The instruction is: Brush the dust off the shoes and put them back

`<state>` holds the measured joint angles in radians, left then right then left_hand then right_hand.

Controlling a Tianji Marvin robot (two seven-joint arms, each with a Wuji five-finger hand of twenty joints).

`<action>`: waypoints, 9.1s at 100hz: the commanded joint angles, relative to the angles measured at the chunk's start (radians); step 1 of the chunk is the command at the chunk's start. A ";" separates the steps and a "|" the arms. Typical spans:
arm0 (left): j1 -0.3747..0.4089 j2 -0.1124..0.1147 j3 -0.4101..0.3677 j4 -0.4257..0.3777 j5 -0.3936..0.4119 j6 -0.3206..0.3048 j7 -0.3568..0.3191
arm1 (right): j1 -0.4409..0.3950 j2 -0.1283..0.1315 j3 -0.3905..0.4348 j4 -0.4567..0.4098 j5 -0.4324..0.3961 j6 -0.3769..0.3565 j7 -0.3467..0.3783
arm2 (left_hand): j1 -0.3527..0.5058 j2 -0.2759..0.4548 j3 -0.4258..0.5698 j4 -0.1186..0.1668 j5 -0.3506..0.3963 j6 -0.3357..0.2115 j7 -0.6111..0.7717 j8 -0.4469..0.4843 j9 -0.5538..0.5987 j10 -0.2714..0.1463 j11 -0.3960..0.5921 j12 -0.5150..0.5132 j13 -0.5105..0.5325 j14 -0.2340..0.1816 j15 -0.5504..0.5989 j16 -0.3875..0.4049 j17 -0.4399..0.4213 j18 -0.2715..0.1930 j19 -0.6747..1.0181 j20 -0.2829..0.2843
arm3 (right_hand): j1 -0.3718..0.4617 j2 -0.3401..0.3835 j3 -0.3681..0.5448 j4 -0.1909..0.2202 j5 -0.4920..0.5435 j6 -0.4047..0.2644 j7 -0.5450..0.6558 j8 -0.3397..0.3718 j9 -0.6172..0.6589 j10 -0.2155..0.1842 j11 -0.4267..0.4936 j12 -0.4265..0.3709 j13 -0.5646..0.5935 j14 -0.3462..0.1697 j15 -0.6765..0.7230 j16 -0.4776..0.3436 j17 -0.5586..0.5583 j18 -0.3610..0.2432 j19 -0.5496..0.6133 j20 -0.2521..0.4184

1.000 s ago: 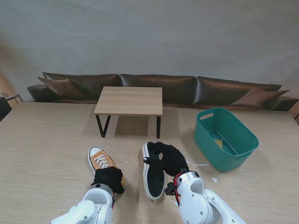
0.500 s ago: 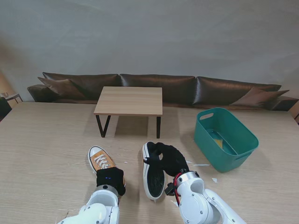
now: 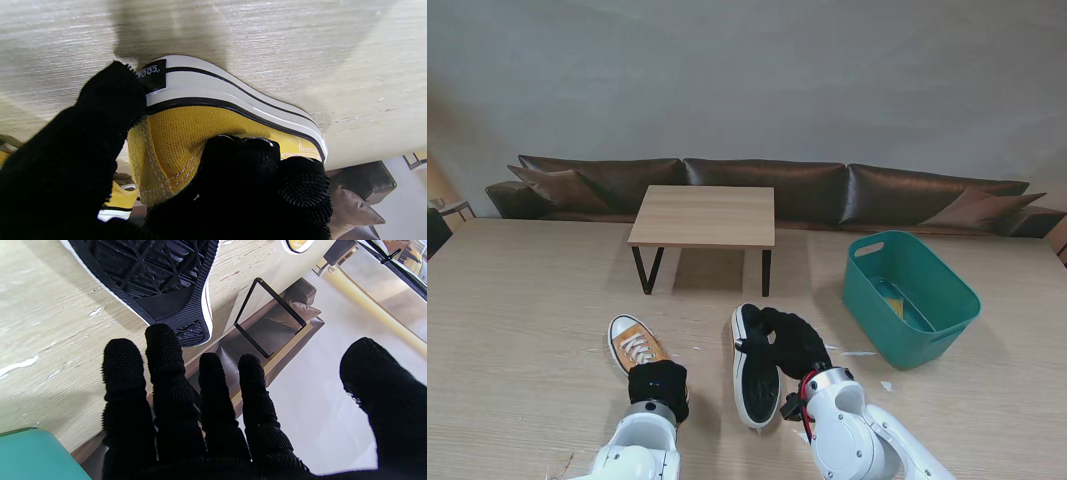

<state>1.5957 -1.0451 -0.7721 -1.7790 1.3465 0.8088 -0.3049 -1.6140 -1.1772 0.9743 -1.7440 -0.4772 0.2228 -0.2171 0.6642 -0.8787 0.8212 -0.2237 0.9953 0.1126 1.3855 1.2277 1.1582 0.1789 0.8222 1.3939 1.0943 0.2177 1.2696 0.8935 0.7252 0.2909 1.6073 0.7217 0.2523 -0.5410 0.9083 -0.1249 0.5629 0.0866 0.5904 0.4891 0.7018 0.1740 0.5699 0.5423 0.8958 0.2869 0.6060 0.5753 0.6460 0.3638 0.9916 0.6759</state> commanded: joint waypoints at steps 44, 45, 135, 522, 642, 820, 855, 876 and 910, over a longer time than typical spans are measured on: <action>0.167 0.000 -0.230 -0.118 0.041 -0.291 -0.058 | -0.012 0.003 -0.002 -0.014 0.005 0.012 0.032 | 0.289 -0.033 0.079 0.001 0.186 -0.016 0.277 0.097 0.139 -0.134 -0.163 -0.003 0.123 -0.068 -0.237 0.023 0.077 -0.083 -0.131 -0.062 | -0.006 0.041 0.040 0.024 -0.033 0.016 0.016 -0.006 0.028 0.018 0.008 -0.013 -0.002 0.014 0.018 0.004 -0.293 0.016 0.023 -0.005; 0.171 0.000 -0.237 -0.123 0.040 -0.300 -0.062 | -0.012 0.003 -0.002 -0.015 0.005 0.012 0.032 | 0.290 -0.032 0.078 0.002 0.185 -0.014 0.277 0.099 0.138 -0.134 -0.164 -0.001 0.122 -0.068 -0.239 0.024 0.074 -0.083 -0.134 -0.061 | -0.006 0.042 0.040 0.024 -0.034 0.016 0.016 -0.006 0.027 0.019 0.008 -0.013 -0.002 0.014 0.018 0.004 -0.293 0.016 0.023 -0.005; 0.306 0.018 -0.606 -0.387 -0.078 -0.853 -0.198 | -0.019 0.000 -0.007 -0.010 0.035 0.013 0.037 | 0.319 0.020 0.075 0.031 0.124 0.100 0.300 0.140 0.064 -0.138 -0.166 0.110 0.020 -0.053 -0.296 0.060 -0.037 -0.091 -0.243 -0.026 | -0.017 0.068 0.053 0.027 -0.041 0.027 0.022 -0.010 0.025 0.024 0.010 -0.014 -0.004 0.017 0.020 0.003 -0.297 0.016 0.024 -0.005; -0.764 0.048 -0.307 0.748 -0.333 -1.523 0.234 | 0.264 -0.114 -0.073 0.314 0.269 0.057 -0.116 | 0.314 0.006 0.050 0.018 0.063 0.092 0.253 0.143 -0.009 -0.075 -0.247 0.030 -0.061 0.014 -0.326 0.008 -0.104 -0.012 -0.252 -0.033 | -0.024 0.100 0.067 0.028 -0.038 0.045 0.021 -0.020 0.044 0.041 0.009 -0.016 -0.009 0.035 0.026 0.002 -0.321 0.021 0.015 0.001; -1.000 -0.015 0.032 1.060 -0.475 -1.616 0.433 | 0.282 -0.129 -0.066 0.347 0.328 0.075 -0.120 | 0.374 -0.008 0.065 0.039 0.131 0.133 0.249 0.119 0.025 -0.120 -0.253 0.000 -0.026 0.012 -0.414 0.012 -0.094 -0.089 -0.302 -0.079 | -0.025 0.122 0.063 0.026 -0.039 0.054 0.019 -0.023 0.048 0.054 0.006 -0.017 -0.010 0.047 0.029 0.004 -0.331 0.024 0.007 0.009; -0.712 0.040 -0.327 0.664 -0.370 -1.419 0.164 | 0.234 -0.103 -0.032 0.246 0.335 0.126 -0.058 | -0.134 0.188 -0.088 0.068 -0.384 0.243 -1.225 -0.867 -0.432 0.166 -0.647 -0.872 -0.446 0.211 -0.868 -0.329 -0.472 0.111 -0.711 -0.212 | -0.020 0.119 0.069 0.025 -0.024 0.064 0.023 -0.028 0.083 0.059 0.006 -0.017 0.005 0.049 0.035 0.006 -0.335 0.027 0.004 0.012; -0.696 0.044 -0.354 0.616 -0.364 -1.413 0.125 | 0.239 -0.105 -0.033 0.253 0.338 0.127 -0.058 | -0.125 0.257 -0.199 0.092 -0.384 0.217 -1.219 -0.876 -0.524 0.181 -0.685 -0.905 -0.480 0.216 -0.864 -0.327 -0.489 0.112 -0.731 -0.194 | -0.019 0.119 0.070 0.025 -0.020 0.067 0.023 -0.029 0.093 0.062 0.004 -0.017 0.011 0.049 0.034 0.006 -0.334 0.028 0.003 0.013; -0.688 0.045 -0.360 0.598 -0.354 -1.396 0.112 | 0.243 -0.106 -0.032 0.260 0.339 0.128 -0.059 | -0.133 0.286 -0.214 0.096 -0.471 0.278 -1.286 -0.918 -0.592 0.207 -0.724 -0.950 -0.530 0.235 -0.892 -0.341 -0.523 0.117 -0.766 -0.194 | -0.019 0.118 0.070 0.024 -0.019 0.066 0.024 -0.029 0.097 0.061 0.004 -0.016 0.014 0.052 0.034 0.007 -0.334 0.028 0.003 0.012; -0.652 0.042 -0.402 0.540 -0.413 -1.349 0.045 | 0.245 -0.105 -0.032 0.262 0.342 0.126 -0.054 | -0.132 0.302 -0.243 0.100 -0.474 0.259 -1.281 -0.944 -0.608 0.213 -0.725 -0.977 -0.569 0.250 -0.924 -0.362 -0.555 0.125 -0.808 -0.181 | -0.019 0.118 0.072 0.024 -0.018 0.068 0.023 -0.030 0.101 0.062 0.003 -0.016 0.016 0.052 0.033 0.007 -0.333 0.029 0.003 0.012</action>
<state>0.9463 -1.0015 -1.1738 -1.2345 0.9080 -0.5319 -0.2592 -1.3676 -1.2789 0.9436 -1.4807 -0.1365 0.3494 -0.2879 0.5589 -0.5852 0.5911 -0.1475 0.5355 0.3486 0.1090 0.2896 0.5650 0.3666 0.1073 0.4256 0.5462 0.4447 0.3675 0.5396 0.1853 0.3838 0.8190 0.5306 0.2497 -0.4556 0.9538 -0.1225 0.5623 0.1545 0.6017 0.4794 0.7857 0.2151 0.5628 0.5413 0.8946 0.3258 0.6275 0.5753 0.6431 0.3749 0.9916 0.6759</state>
